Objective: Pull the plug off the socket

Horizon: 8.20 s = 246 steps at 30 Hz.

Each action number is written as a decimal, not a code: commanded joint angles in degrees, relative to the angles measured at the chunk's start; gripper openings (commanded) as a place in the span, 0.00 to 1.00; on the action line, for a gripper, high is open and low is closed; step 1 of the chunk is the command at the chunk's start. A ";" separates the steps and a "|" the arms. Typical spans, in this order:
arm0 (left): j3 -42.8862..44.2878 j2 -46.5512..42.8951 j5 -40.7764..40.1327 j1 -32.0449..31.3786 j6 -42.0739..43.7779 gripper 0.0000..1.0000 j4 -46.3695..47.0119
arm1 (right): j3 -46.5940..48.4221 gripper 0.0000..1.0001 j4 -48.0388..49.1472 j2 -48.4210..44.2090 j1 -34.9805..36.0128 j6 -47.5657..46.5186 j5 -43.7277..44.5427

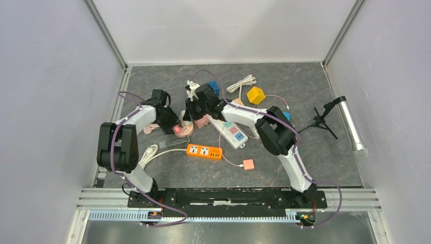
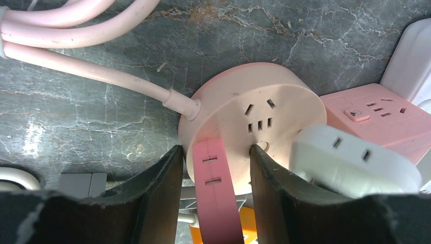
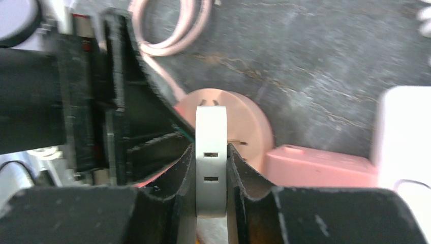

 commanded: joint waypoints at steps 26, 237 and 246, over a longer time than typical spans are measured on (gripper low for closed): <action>12.44 -1.20 0.83 -0.53 7.63 0.84 -7.92 | -17.53 0.03 7.22 -24.37 -2.91 -12.60 -0.77; 11.12 -15.70 7.38 4.37 10.14 1.00 -3.00 | -42.19 0.00 -1.99 -53.63 -21.94 -10.93 15.70; 10.69 -15.94 9.54 4.36 10.82 1.00 -2.38 | -52.12 0.02 -9.97 -59.57 -24.59 -13.02 -3.13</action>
